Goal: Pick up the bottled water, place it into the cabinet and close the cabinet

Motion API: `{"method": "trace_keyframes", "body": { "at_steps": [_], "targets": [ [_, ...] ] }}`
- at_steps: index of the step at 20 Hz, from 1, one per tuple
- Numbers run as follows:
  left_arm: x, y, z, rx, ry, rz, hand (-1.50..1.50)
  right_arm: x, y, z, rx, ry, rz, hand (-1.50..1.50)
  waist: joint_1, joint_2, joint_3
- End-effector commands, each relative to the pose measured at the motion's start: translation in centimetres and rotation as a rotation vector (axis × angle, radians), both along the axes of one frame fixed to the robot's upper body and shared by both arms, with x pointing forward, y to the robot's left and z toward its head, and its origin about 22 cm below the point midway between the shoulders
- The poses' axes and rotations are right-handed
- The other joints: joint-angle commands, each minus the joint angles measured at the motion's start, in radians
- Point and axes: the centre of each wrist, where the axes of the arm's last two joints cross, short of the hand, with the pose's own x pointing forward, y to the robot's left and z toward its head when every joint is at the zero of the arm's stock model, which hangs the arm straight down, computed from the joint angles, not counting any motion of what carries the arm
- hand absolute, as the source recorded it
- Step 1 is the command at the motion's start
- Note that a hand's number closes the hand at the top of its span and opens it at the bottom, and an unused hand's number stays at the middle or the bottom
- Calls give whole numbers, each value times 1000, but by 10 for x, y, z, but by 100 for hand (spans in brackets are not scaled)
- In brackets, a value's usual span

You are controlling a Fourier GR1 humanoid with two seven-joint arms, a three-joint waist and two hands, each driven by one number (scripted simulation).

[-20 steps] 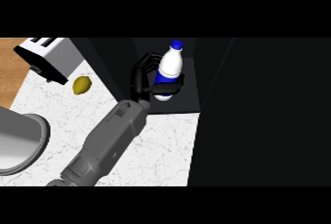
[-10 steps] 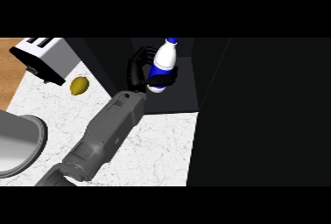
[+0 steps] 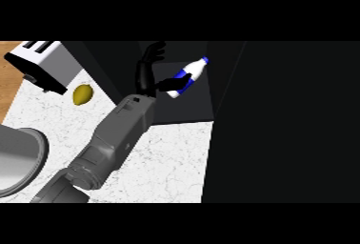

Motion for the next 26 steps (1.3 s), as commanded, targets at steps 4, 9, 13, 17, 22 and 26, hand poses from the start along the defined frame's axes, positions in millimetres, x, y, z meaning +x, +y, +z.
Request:
{"method": "trace_keyframes", "body": {
  "at_steps": [4, 9, 13, 17, 22, 26],
  "targets": [
    [6, 7, 6, -29, -11, -15, -150, -4, 1, 1, 37, -12, 27, -150, -11, 5, 0],
    [7, 17, 5, -87, -20, -20, -150, -9, -5, 20, 21, -32, 48, -150, -6, 6, -1],
    [13, -1, 21, -36, -41, -59, -150, -8, -1, 23, 42, -25, 43, -150, -4, 5, -1],
    [7, 6, 7, -73, -62, -112, -150, -8, -10, 10, 45, -18, 31, -150, -5, 3, 0],
    [12, -16, 33, -206, -115, -309, -150, 1, -4, 6, 35, -4, 26, -150, -5, -3, 0],
    [14, -21, 44, -280, -123, -386, -150, -1, -10, 20, 16, -24, 35, -150, 10, -8, 0]
  ]
}}
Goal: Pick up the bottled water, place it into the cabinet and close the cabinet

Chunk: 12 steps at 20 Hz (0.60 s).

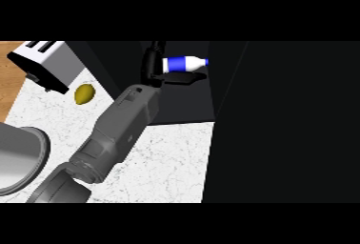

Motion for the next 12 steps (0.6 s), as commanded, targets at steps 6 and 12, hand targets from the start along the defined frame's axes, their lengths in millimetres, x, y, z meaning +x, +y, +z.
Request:
{"method": "trace_keyframes", "body": {
  "at_steps": [6, 12],
  "targets": [
    [-20, -6, -13, -150, 9, -140, -150, -6, -7, 15, 29, -13, -7, -150, 34, -18, 1],
    [-51, -22, -14, -215, 23, -192, -150, -11, -7, 16, 3, 4, 6, -150, 59, -25, 1]
  ]
}}
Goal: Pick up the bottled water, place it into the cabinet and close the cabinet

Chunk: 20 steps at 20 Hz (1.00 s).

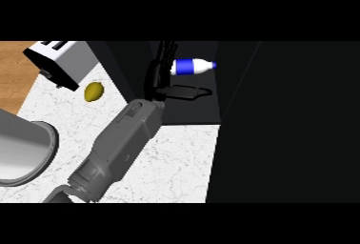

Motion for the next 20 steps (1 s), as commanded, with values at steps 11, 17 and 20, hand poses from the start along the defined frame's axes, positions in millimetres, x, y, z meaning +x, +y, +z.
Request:
{"method": "trace_keyframes", "body": {
  "at_steps": [11, 17, 20],
  "targets": [
    [-97, 32, -28, -29, 86, -51, 150, -15, 0, 25, -216, 3, 127, 150, 47, -11, -1],
    [-154, 65, -35, -40, 33, -3, 150, -19, 26, 14, -183, 113, 272, 150, 30, -3, -1],
    [-168, 83, -21, -37, 20, 29, 150, -26, 30, 31, -126, 149, 313, 150, 29, -1, -1]
  ]
}}
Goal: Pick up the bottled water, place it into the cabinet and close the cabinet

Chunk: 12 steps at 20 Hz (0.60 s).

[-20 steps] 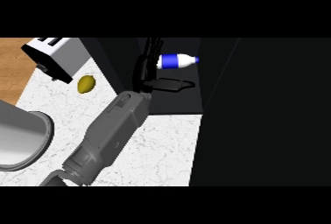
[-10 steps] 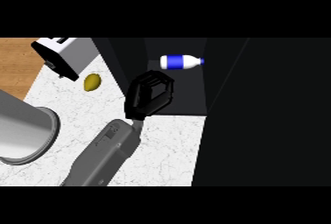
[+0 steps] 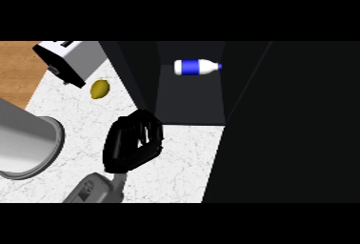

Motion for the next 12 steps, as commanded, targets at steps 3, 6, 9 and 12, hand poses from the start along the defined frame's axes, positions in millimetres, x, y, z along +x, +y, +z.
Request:
{"method": "trace_keyframes", "body": {
  "at_steps": [3, 6, 9, 12],
  "targets": [
    [-35, 42, 12, -8, -22, 27, 150, -24, 22, 28, 43, -31, 76, 150, -11, 2, -1],
    [-56, 69, -1, 4, -11, 39, 150, -11, 47, 23, 38, 8, 132, 150, 0, 5, -2],
    [-75, 79, 13, -2, -13, 62, 150, -2, 69, 19, 50, 14, 154, 150, 4, 3, -1],
    [-96, 98, 4, -22, -2, 88, 150, 1, 81, 20, 40, 16, 220, 150, 5, 5, -1]
  ]
}}
